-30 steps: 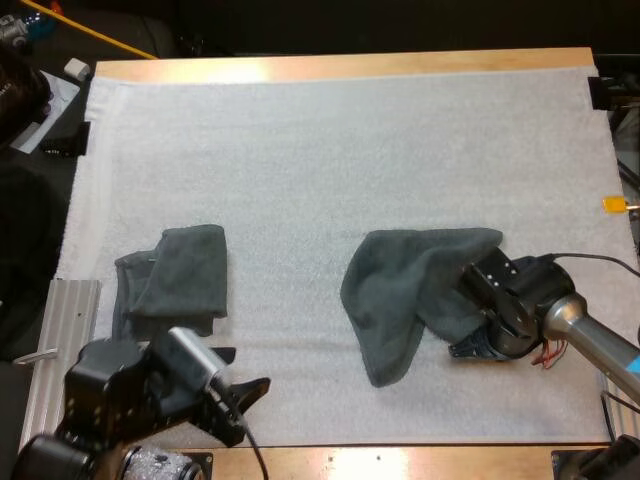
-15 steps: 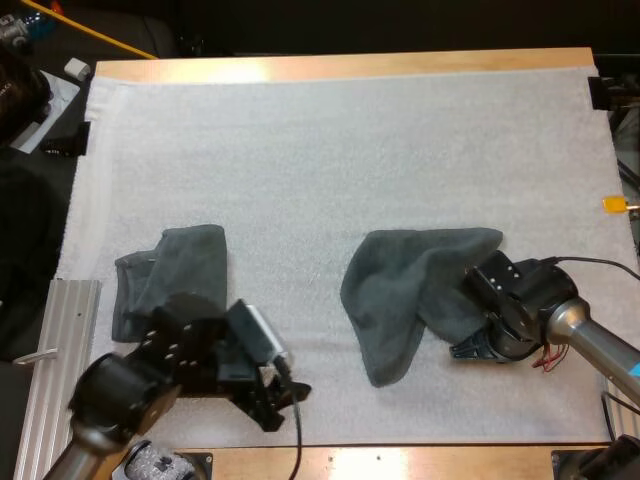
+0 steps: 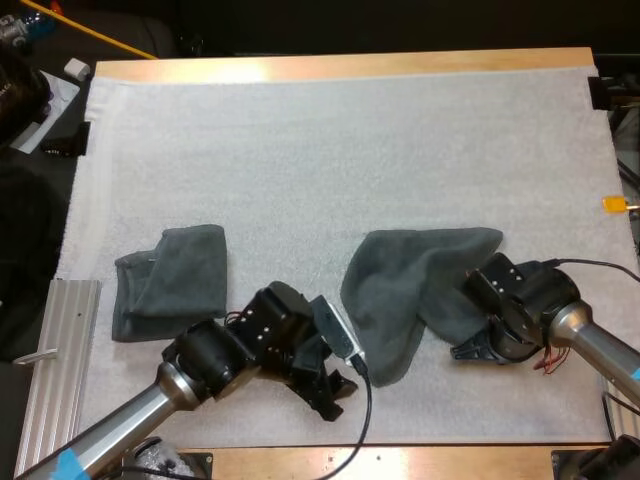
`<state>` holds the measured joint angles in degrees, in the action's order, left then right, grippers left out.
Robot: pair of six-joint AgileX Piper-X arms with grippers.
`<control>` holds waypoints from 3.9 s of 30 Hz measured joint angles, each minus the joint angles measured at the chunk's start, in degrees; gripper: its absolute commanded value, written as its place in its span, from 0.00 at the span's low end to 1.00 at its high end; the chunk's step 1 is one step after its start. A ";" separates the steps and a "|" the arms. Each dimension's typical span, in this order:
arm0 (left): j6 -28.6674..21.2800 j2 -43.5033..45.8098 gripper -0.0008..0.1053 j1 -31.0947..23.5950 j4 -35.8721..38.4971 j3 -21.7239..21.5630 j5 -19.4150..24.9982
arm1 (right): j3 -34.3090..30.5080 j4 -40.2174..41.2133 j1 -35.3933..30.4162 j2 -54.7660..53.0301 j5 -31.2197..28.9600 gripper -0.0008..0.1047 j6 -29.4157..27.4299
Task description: Pick towel from pile, fold and stack
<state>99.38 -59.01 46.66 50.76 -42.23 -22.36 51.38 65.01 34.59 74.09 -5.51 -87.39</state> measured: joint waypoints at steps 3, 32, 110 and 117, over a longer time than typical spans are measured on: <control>0.01 -1.71 0.58 2.97 -2.20 0.00 0.80 | 0.00 -0.47 0.00 -0.06 0.00 0.01 0.00; 2.70 -29.13 0.58 7.31 -16.71 -2.76 6.31 | -0.06 -0.85 0.00 -0.57 0.00 0.01 0.00; 0.54 -1.23 0.01 12.38 32.24 -34.59 17.84 | 23.00 18.96 0.34 -24.59 12.70 0.01 5.74; -3.01 -1.87 0.01 7.88 28.02 -27.44 20.79 | 17.67 16.06 0.64 -20.37 12.01 0.01 5.63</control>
<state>96.37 -60.88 54.54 78.78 -69.67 -1.57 69.06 81.07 35.23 53.72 6.50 -81.76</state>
